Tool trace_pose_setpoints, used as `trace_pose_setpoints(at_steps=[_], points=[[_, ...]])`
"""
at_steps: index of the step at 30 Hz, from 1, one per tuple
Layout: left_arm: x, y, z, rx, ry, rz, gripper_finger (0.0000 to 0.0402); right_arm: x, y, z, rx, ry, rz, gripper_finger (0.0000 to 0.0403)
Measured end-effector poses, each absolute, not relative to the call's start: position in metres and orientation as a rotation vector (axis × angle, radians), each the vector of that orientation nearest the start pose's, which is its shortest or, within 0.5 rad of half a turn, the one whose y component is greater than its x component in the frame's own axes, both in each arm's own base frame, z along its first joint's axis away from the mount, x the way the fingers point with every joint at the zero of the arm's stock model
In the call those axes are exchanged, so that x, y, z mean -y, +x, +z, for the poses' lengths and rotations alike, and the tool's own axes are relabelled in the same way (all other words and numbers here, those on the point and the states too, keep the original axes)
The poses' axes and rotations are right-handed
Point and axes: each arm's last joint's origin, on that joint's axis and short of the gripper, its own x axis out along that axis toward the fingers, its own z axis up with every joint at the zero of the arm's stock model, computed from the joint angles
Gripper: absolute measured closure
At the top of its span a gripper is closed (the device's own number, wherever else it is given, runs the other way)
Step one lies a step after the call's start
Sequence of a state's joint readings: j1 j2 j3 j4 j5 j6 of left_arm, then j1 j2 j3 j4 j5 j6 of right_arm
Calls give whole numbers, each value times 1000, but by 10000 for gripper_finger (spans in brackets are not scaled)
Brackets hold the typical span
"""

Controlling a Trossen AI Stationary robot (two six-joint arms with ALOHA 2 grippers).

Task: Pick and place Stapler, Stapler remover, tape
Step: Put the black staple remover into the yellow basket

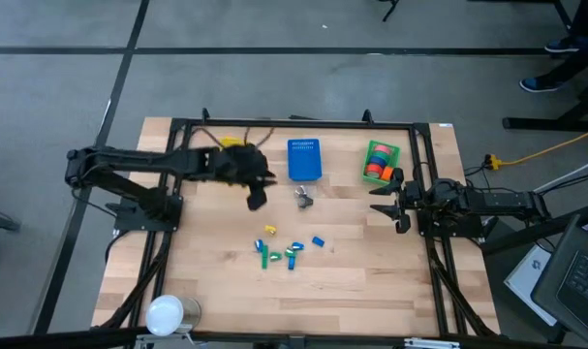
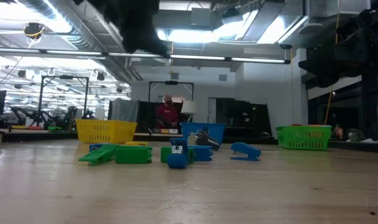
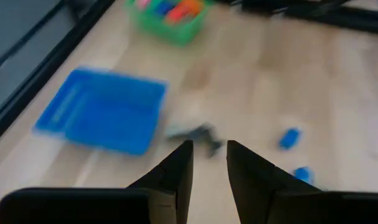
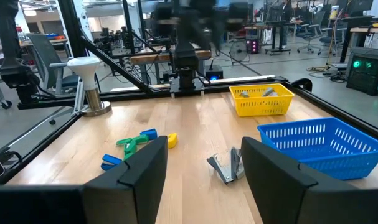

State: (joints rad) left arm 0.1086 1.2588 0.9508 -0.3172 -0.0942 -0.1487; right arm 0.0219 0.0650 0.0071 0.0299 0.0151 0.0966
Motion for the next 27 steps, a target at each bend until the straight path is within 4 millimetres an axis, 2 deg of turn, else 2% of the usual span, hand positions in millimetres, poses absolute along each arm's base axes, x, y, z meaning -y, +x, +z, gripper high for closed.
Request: trace_pose_setpoints(at_steps=[4,8,14,20,27], points=[[3,276,288,-524,-57,120,313,-2,101,164,-29,96,5,192],[34,283,283,-505,10,20,313,-2,101,164,-28,96,5,192],[70,303,256,-528,94,-76,310,-2,101,164,-29,96,5,192],[88,325,222,-539,128,-52,314,-2,101,164,-28,96,5,192],[88,347,198,-484,126,-19,310,-2,101,164,-29,96,5,192]])
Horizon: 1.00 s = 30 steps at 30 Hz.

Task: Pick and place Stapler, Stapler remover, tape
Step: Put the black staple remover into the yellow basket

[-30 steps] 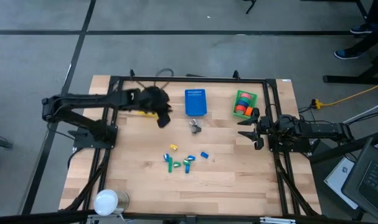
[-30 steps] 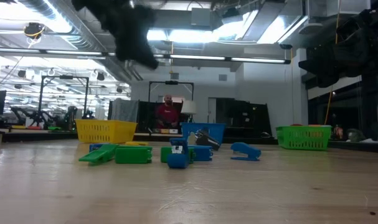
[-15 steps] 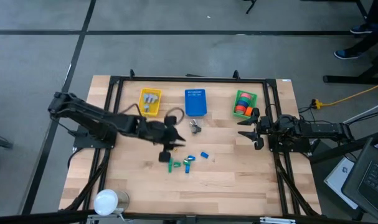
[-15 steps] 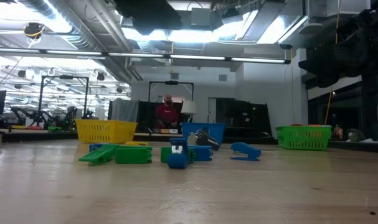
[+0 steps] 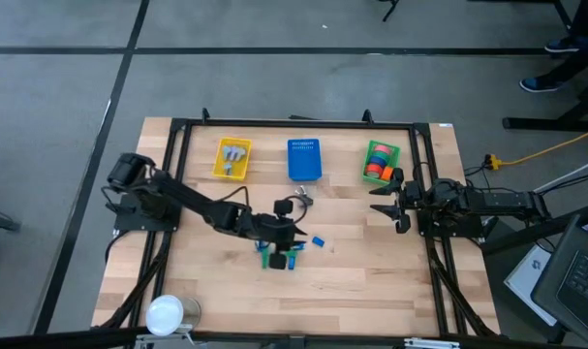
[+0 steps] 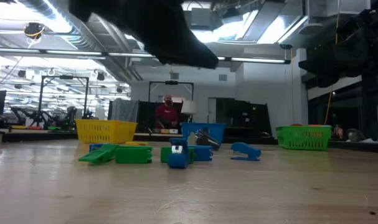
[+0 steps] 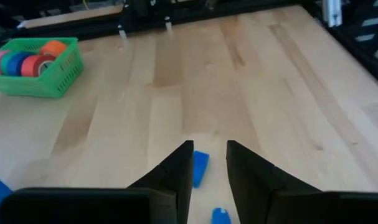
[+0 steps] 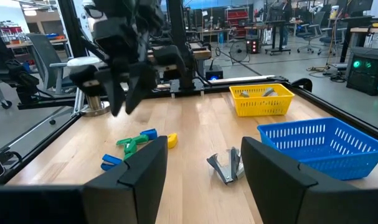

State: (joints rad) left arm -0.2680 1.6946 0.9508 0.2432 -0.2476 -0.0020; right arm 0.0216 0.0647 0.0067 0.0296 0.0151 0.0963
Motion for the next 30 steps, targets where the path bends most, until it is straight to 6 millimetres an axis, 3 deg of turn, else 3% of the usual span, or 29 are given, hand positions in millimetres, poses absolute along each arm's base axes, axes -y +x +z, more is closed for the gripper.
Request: trace_pose_setpoints(at_steps=[5,10,19,30], points=[[81,355,184,-494,164,0,310,-2,101,164,-28,96,5,192],[68,360,172,-526,192,125,310,-2,101,164,-28,96,5,192],[45,363,170,-554,212,174,313,-2,101,164,-28,96,5,192],[38,361,166,-603,260,176,312,-2,101,164,-29,96,5,192]])
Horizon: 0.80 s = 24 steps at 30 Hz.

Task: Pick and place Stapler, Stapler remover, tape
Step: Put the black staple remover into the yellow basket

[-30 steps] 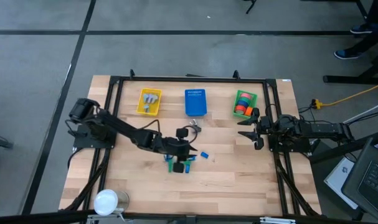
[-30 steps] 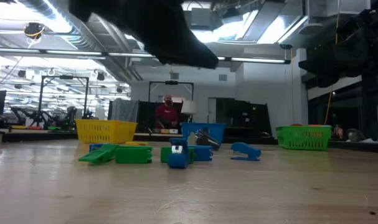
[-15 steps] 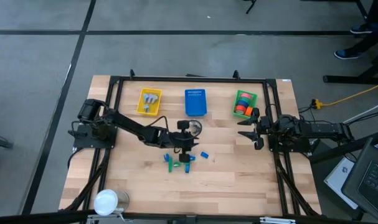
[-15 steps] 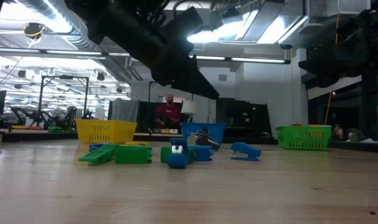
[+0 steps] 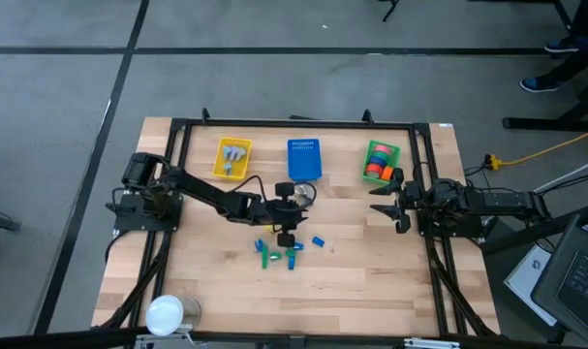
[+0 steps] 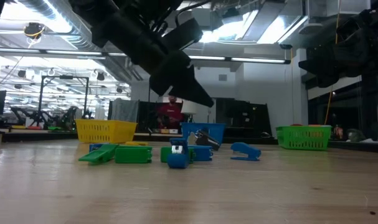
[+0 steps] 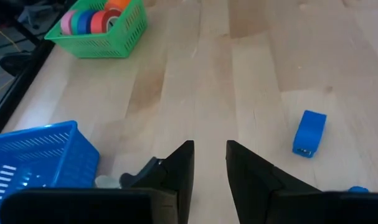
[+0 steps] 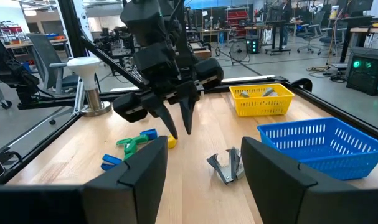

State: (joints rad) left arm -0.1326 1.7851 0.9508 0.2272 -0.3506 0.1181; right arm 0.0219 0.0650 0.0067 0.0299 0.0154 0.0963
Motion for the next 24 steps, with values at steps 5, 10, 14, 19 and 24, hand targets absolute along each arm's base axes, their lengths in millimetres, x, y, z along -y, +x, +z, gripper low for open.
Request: trace_pose_setpoints(at_steps=[5,10,14,19,24], points=[[36,360,165,-623,279,225,311,-2,101,164,-28,96,5,192],[31,360,165,-626,266,249,315,-2,101,164,-28,96,5,192],[28,360,163,-638,244,239,315,-2,101,164,-28,96,5,192],[28,367,147,-667,260,262,315,-2,101,164,-28,96,5,192],[27,376,138,-705,280,271,315,-2,101,164,-29,96,5,192]])
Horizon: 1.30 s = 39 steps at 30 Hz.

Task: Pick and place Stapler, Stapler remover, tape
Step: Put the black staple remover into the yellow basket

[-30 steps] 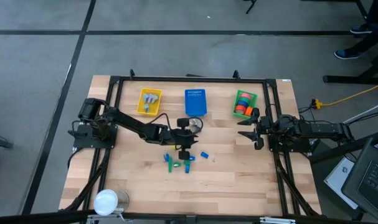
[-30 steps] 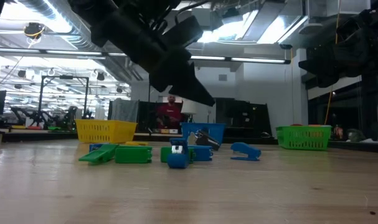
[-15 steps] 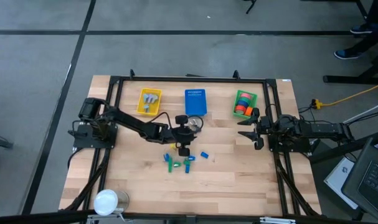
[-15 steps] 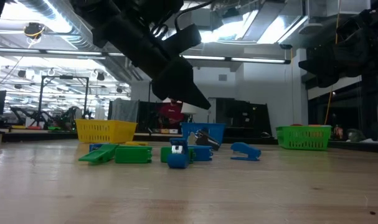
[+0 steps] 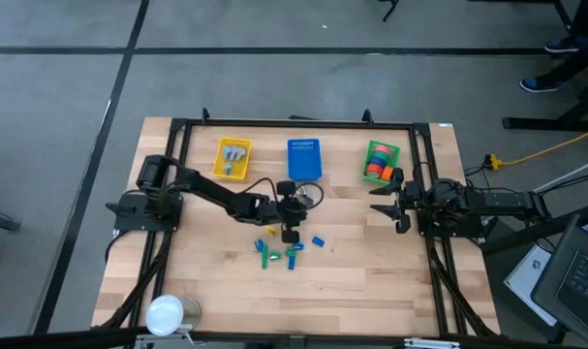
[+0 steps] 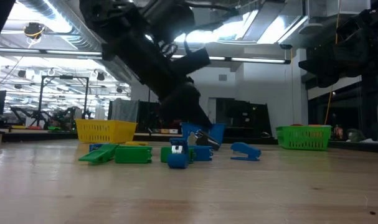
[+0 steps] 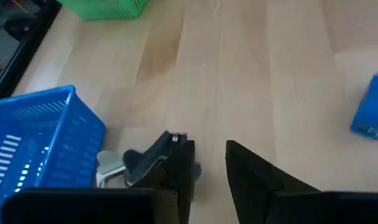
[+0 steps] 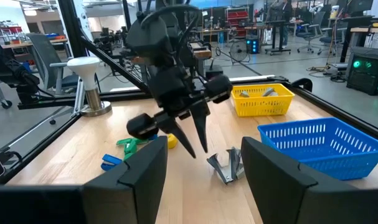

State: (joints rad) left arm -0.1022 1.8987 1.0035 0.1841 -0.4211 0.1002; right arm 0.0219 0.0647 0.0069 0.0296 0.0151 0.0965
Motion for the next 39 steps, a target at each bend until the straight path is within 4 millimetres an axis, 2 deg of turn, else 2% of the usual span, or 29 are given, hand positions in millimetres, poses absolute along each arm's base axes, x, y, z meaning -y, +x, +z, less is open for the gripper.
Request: trace_pose_setpoints(at_steps=[4,7,13,18,24,28,32,39], points=[[25,379,133,-724,314,261,310,-2,101,164,-28,96,5,192],[24,377,126,-769,309,255,290,-2,101,164,-28,96,5,192],[22,377,126,-778,340,304,242,-2,101,164,-28,96,5,192],[22,376,124,-790,355,295,232,-2,101,164,-28,96,5,192],[22,379,110,-806,385,301,263,-2,101,164,-28,96,5,192],[26,380,102,-809,440,335,310,-2,101,164,-29,96,5,192],[31,380,103,-800,476,383,365,-2,101,164,-28,96,5,192],[32,379,104,-788,478,401,370,-2,101,164,-28,96,5,192]])
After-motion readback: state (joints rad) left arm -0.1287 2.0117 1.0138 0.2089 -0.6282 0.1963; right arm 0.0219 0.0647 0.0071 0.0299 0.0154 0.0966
